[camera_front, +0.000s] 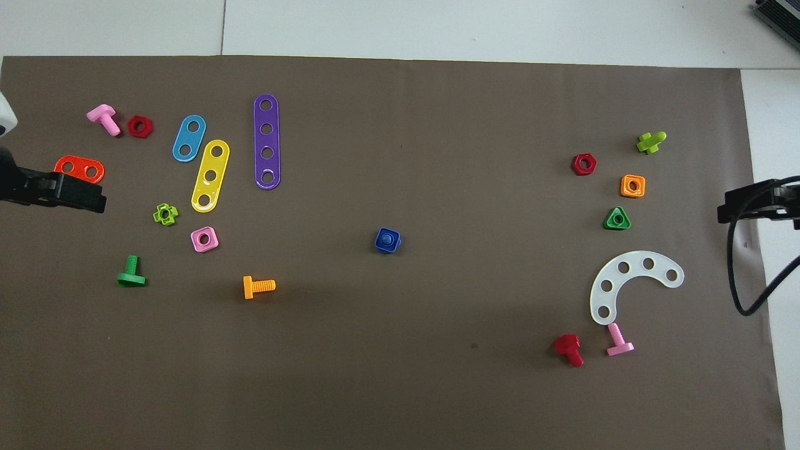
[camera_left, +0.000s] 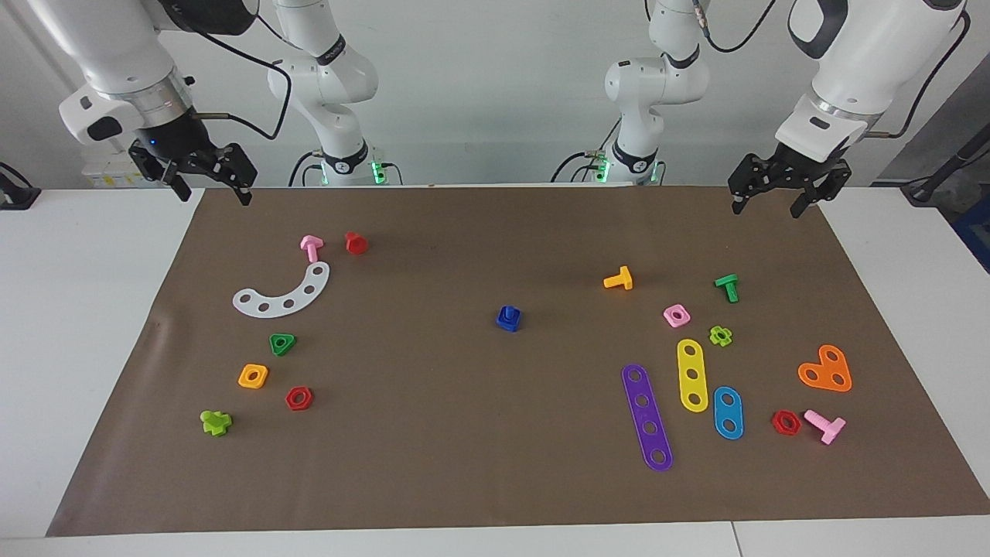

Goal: Unscrew and place screws in storage area
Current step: 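Move the left gripper from rest toward the parts near the centre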

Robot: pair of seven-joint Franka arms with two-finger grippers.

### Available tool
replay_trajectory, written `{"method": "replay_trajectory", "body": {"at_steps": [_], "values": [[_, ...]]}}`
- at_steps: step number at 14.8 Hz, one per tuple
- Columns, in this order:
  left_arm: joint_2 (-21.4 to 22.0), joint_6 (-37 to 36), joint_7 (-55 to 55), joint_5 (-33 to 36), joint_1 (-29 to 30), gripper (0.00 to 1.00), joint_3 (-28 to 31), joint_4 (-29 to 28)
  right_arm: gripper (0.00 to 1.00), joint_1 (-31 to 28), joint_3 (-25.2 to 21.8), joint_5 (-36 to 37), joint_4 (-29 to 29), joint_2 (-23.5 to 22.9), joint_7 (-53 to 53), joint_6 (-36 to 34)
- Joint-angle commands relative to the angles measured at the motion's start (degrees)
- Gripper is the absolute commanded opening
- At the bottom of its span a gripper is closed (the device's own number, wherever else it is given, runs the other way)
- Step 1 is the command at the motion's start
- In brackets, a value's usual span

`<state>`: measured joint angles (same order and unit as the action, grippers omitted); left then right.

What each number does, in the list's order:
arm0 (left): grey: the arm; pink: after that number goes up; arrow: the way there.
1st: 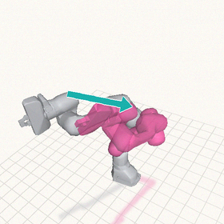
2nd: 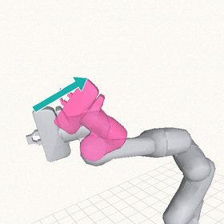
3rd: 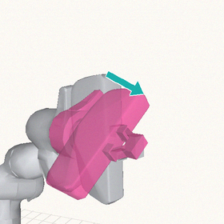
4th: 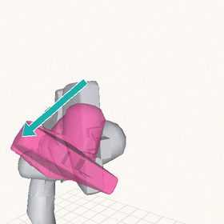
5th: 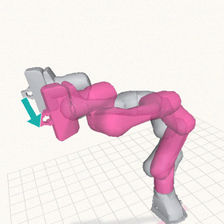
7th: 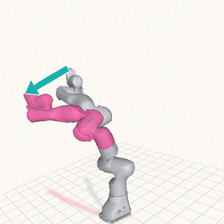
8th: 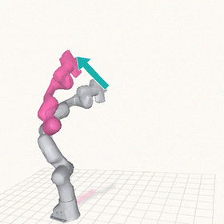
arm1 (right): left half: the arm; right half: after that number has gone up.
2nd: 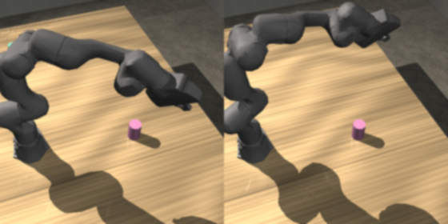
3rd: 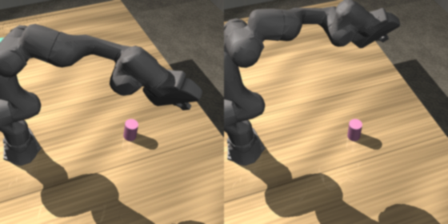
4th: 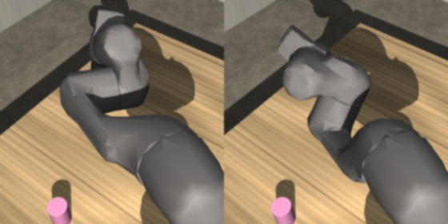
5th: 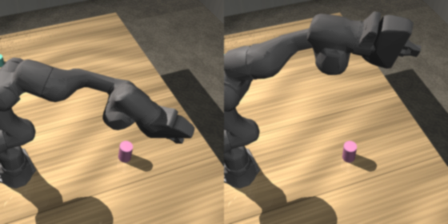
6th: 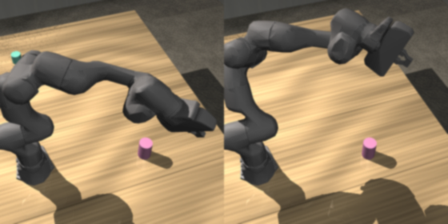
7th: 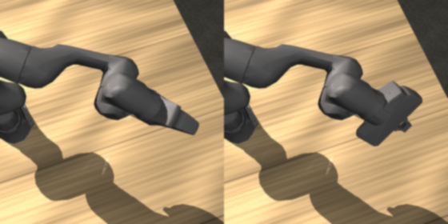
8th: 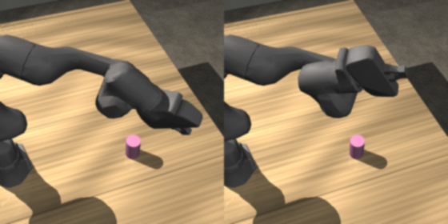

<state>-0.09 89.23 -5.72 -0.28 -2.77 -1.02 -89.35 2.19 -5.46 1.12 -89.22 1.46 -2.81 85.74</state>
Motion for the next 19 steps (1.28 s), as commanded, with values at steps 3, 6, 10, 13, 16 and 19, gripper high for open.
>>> {"method": "replay_trajectory", "body": {"at_steps": [3, 6, 10, 13, 16, 19], "values": [[1.58, 1.38, 0.18, 1.24, -0.75, 1.0, 0.4, -1.79, 1.0, -0.09, 0.1, -1.03, -0.86, 0.91, -0.53, 0.39], [1.84, 0.16, 0.62, 1.16, -1.27, 1.0, 0.23, -2.14, 1.0, -0.09, 0.1, -1.03, -0.95, 0.91, -0.62, 0.39], [1.84, 0.67, 0.62, 1.07, -3.11, 1.0, -0.12, -2.14, 1.0, -0.09, 0.1, -1.03, -0.95, 0.91, -0.53, 0.48], [2.28, 3.48, 0.18, 1.07, -5.31, 1.0, -0.21, -3.63, 1.0, -0.09, 0.1, -1.03, -0.86, 0.91, -0.53, 0.39], [3.16, 6.99, 0.18, 1.07, -8.56, 1.0, -0.21, -6.35, 1.0, -0.09, 0.1, -1.03, -0.86, 0.91, -0.62, 0.39], [3.51, 11.21, 0.18, 1.07, -12.42, 1.0, -0.21, -9.6, 1.0, -0.09, 0.1, -1.03, -0.86, 0.91, -0.62, 0.39]]}}
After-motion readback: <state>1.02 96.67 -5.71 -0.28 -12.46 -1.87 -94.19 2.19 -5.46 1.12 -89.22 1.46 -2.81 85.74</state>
